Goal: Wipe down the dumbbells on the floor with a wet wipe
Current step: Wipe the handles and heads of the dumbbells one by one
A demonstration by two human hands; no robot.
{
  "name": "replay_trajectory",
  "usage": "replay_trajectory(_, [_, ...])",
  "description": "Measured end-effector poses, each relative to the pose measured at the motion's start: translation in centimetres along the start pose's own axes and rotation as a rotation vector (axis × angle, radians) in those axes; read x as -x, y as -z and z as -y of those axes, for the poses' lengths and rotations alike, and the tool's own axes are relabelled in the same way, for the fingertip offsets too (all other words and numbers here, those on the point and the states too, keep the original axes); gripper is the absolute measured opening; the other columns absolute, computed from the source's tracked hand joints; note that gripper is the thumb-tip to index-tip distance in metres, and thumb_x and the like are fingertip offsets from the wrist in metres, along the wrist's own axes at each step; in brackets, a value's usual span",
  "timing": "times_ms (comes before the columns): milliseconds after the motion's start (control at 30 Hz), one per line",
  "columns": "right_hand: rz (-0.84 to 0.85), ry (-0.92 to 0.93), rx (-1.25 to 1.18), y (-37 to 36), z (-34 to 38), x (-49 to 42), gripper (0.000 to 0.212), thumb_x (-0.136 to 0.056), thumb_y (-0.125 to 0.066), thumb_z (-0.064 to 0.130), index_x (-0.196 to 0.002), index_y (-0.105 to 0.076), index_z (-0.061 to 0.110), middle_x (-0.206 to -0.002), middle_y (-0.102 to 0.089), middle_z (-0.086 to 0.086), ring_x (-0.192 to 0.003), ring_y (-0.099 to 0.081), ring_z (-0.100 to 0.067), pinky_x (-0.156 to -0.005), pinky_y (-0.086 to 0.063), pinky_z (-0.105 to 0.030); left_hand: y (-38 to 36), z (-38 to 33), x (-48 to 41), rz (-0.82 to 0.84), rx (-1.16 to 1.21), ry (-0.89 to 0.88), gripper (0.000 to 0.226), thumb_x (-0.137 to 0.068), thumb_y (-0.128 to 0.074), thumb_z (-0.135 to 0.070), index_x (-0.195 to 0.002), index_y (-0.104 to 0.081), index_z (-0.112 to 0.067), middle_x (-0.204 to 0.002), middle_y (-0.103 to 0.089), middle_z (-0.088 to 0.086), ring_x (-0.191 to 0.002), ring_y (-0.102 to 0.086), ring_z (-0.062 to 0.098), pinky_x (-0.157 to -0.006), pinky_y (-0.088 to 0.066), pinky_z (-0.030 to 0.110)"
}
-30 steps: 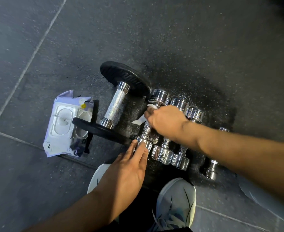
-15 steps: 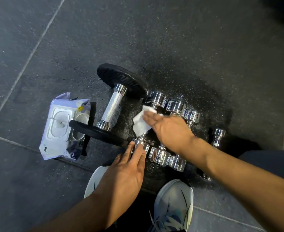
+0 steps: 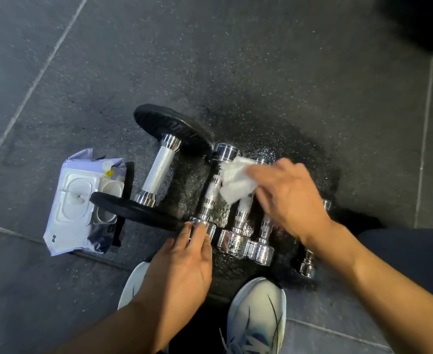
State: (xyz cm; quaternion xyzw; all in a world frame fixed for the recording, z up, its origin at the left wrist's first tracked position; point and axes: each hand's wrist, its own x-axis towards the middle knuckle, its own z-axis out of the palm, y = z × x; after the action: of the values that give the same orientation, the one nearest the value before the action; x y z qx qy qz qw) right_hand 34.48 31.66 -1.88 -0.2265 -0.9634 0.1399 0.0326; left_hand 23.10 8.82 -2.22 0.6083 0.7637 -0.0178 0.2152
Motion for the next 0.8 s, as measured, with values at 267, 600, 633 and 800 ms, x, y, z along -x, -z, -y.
replay_trajectory(267, [0.117,-0.071,0.127,-3.6,-3.4,0.6,0.054,-0.105,-0.046,0.015,-0.157,-0.035,0.008,-0.162,-0.037,-0.015,-0.151,-0.034,-0.031,-0.121,-0.03,-0.053,2.2,-0.3,-4.0,-0.082,0.07,-0.099,0.025,-0.075,-0.062,-0.007,-0.099,-0.068,-0.012,-0.098,-0.059,0.005,-0.09,-0.056,0.025,-0.071,-0.057,0.04])
replay_trajectory(600, [0.119,-0.092,-0.035,-4.7,-0.6,4.4,0.081,-0.088,-0.051,-0.018,-0.161,-0.022,0.005,-0.166,-0.019,-0.025,-0.154,-0.022,-0.035,-0.126,-0.02,-0.047,1.8,2.4,-5.8,-0.031,0.127,-0.146,0.035,-0.076,-0.061,0.001,-0.106,-0.069,-0.013,-0.104,-0.063,0.0,-0.098,-0.054,0.021,-0.079,-0.055,0.039])
replay_trajectory(633, [0.107,-0.107,-0.011,-4.5,-1.0,4.1,0.081,-0.089,-0.051,-0.017,-0.161,-0.022,0.004,-0.165,-0.022,-0.025,-0.153,-0.026,-0.034,-0.126,-0.017,-0.045,2.1,2.6,-5.6,-0.018,0.131,-0.162,0.036,-0.074,-0.063,0.003,-0.106,-0.069,-0.014,-0.104,-0.063,-0.001,-0.099,-0.054,0.02,-0.08,-0.055,0.04])
replay_trajectory(800, [0.111,-0.186,0.079,-3.8,-1.6,1.0,0.047,-0.096,-0.047,-0.005,-0.142,-0.049,0.008,-0.149,-0.05,-0.016,-0.137,-0.052,-0.028,-0.127,-0.015,-0.052,2.8,2.9,-5.5,0.079,0.138,-0.235,0.044,-0.077,-0.053,0.004,-0.115,-0.062,-0.018,-0.106,-0.056,-0.006,-0.101,-0.046,0.015,-0.09,-0.049,0.036])
